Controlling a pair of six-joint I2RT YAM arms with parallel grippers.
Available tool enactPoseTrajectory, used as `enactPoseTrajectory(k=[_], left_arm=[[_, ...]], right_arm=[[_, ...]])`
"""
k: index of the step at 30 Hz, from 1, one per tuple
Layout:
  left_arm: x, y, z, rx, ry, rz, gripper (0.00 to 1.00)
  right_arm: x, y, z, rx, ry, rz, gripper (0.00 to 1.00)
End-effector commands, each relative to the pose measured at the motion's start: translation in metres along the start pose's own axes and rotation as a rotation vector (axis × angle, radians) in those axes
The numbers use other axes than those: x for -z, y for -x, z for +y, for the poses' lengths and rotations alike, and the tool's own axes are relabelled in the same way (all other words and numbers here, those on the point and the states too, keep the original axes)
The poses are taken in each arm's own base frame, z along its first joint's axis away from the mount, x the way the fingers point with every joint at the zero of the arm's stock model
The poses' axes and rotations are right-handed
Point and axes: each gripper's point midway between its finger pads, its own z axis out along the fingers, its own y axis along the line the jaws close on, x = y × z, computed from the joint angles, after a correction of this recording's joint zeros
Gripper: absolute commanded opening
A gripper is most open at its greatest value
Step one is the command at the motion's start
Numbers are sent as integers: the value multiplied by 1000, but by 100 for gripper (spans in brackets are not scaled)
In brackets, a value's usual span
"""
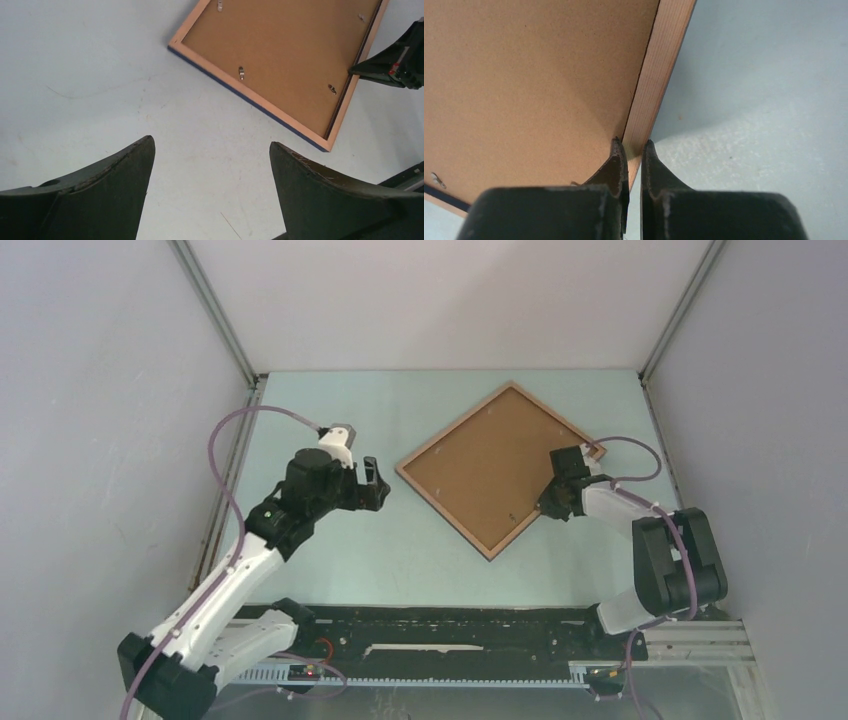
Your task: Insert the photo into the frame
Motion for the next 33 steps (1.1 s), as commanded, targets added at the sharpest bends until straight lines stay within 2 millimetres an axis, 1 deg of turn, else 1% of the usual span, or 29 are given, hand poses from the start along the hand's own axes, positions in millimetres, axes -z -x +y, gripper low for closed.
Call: enactPoseTrajectory(k=[1,4,6,7,9,11,12,16,19,23,26,27,29,33], left_arm=[[-29,-13,-4,76,-13,93,92],[-53,-25,-17,157,-47,199,91],[-72,-27,-18,193,-30,223,90],[-82,-27,-17,200,-20,221,90],[-102,-26,-9,192,37,223,90],[-118,-27,2,156,105,245,88],[-124,-28,9,137,147,254,87],[-139,-35,21,91,219,307,86],[-146,-42,26,70,248,351,87],[-153,-47,36,18,305,459,89],[-160,-61,33,26,279,503,89],[-164,-71,32,33,264,529,89],[-169,-79,33,42,263,548,85],[-175,-83,41,38,300,541,77]], right_arm=[[5,-36,4,307,45,107,0],[12,-43,19,354,129,123,0],[16,-48,26,383,191,136,0],[16,-49,27,393,200,140,0],[15,-54,29,406,224,169,0],[13,-61,33,419,260,208,0],[13,-62,33,422,266,215,0],[18,-59,33,419,277,200,0],[17,-59,32,416,275,200,0],[17,-59,32,415,281,205,0],[18,-58,33,419,286,202,0],[17,-59,33,418,285,204,0],[17,-59,33,418,287,206,0],[17,-60,33,423,285,205,0]])
